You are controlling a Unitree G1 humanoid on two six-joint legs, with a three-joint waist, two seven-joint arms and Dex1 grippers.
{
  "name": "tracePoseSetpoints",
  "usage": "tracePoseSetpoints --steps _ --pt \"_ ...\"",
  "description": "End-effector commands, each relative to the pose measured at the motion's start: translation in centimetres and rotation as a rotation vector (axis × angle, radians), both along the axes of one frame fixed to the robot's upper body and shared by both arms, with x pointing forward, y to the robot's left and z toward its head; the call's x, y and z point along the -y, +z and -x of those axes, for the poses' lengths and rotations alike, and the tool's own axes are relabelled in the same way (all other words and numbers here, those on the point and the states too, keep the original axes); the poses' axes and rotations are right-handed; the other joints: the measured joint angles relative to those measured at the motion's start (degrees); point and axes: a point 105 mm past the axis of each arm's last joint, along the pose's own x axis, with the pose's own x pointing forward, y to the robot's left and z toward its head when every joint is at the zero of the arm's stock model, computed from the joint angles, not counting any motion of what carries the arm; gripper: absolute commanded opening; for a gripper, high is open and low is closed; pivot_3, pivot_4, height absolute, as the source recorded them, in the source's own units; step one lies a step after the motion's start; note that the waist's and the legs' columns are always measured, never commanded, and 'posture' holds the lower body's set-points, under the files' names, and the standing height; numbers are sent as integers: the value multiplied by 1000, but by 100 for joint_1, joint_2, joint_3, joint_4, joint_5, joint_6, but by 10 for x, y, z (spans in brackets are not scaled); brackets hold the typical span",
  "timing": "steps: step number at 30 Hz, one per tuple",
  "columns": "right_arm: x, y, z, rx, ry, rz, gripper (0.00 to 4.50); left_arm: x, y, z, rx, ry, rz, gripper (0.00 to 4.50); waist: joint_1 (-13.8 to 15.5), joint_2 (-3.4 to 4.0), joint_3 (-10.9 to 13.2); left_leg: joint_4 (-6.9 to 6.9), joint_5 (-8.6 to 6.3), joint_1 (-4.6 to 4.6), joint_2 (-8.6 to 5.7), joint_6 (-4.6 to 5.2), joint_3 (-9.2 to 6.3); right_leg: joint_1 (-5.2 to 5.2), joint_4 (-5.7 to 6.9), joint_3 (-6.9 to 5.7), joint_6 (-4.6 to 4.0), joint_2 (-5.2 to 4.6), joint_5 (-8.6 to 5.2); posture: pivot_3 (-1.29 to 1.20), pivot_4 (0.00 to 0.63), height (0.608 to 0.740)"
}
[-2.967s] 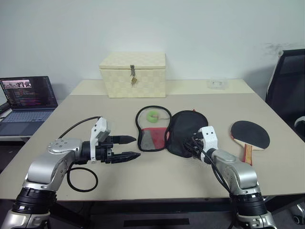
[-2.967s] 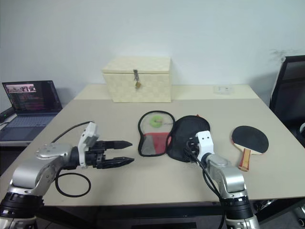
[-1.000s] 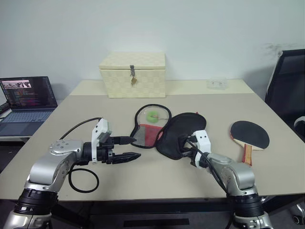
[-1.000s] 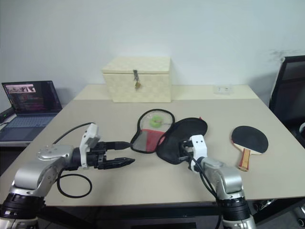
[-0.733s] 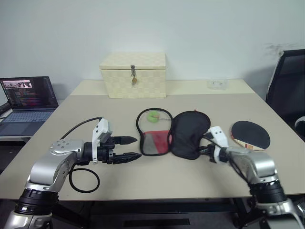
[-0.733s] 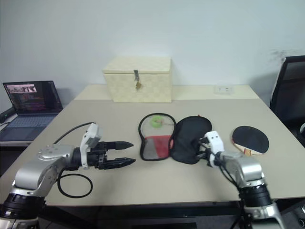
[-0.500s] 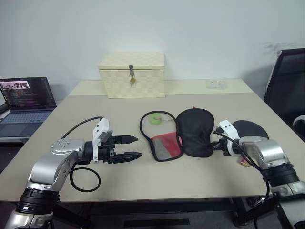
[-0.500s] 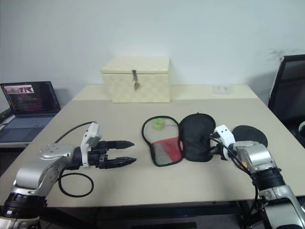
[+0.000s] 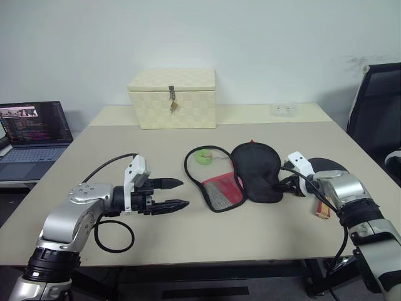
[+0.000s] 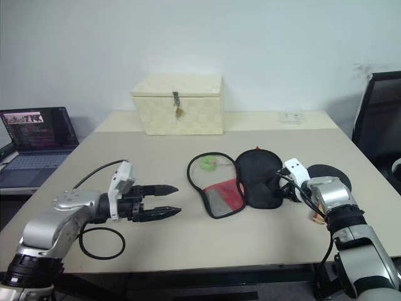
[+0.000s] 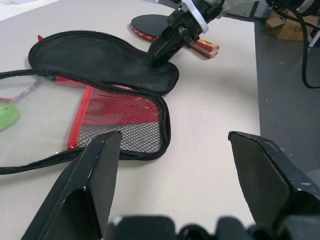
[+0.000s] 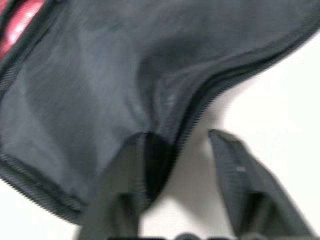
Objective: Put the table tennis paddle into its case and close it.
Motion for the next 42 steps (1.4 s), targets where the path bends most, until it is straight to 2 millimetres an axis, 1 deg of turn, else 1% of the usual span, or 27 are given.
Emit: tracePoseSetpoints --steps 1,3,6,9,13,16,19,22,24,26,31,37,38,40,42 --pt "24 40 -6 143 -97 -19 3700 9 10 4 39 -42 15 3707 6 0 0 0 0 0 0 0 0 0 0 0 0 0 0 0 150 740" --pt "38 50 -3 195 -174 -25 4446 12 10 4 38 -53 26 3707 15 0 1 0 0 -1 -1 0 0 0 0 0 0 -1 0 0 150 740" --pt "56 53 11 238 -298 -38 4478 16 10 5 35 -69 32 3707 38 -2 -1 -2 0 -2 0 0 -3 0 -2 -1 0 -1 0 0 150 740" --pt "70 46 30 254 -451 -42 4478 19 9 4 31 -86 31 3707 52 -1 -1 -2 0 -2 1 -1 -2 0 -1 2 0 -1 0 0 150 740" --pt "75 30 53 245 -624 -66 4478 23 10 1 34 -115 28 3707 35 -1 0 0 0 6 2 -1 7 0 12 12 1 -2 0 0 150 740" --pt "76 20 62 241 -708 -74 4478 26 13 -2 43 -137 23 3707 25 -1 0 1 1 16 0 -2 14 1 27 18 24 1 -14 0 150 740" --pt "75 12 63 226 -754 -82 4478 28 17 -4 58 -161 15 3707 19 -1 0 3 1 20 -1 -2 18 1 31 22 26 4 -15 0 150 740" --pt "72 5 61 201 -762 -91 4478 29 19 -6 68 -171 9 3707 16 0 0 0 1 19 -1 -2 19 1 28 23 25 5 -15 0 150 740" --pt "75 0 58 179 -783 -103 4478 28 21 -7 73 -172 6 3707 16 0 -1 -2 0 18 -1 -2 18 0 26 23 24 5 -15 0 150 740" --pt "79 -5 56 153 -803 -112 4478 28 21 -6 76 -170 4 3707 9 -1 0 -2 0 18 -1 -1 19 1 24 23 24 5 -15 0 150 740" --pt "80 -14 54 84 -839 -149 4478 25 19 -4 78 -152 5 3707 -2 -1 -1 -2 0 18 -1 -1 18 1 25 23 23 6 -15 0 150 740" --pt "78 -21 51 60 -843 -162 4478 22 17 -3 76 -132 6 3707 -3 -5 -3 0 0 18 -1 -1 18 3 24 23 26 6 -15 0 150 740" --pt "79 -22 50 59 -845 -163 4116 21 17 -3 76 -130 6 3707 -3 -6 -3 0 0 18 -1 -1 18 3 24 23 26 6 -15 0 150 740" --pt "79 -23 48 59 -849 -165 3706 21 17 -3 76 -128 6 3707 -6 -10 -6 1 0 20 -1 -1 19 4 24 24 27 6 -16 0 150 740" --pt "80 -23 46 69 -853 -165 3111 21 17 -3 77 -126 5 3707 -11 -13 -8 1 0 21 0 -1 18 5 25 24 27 6 -16 0 150 740"
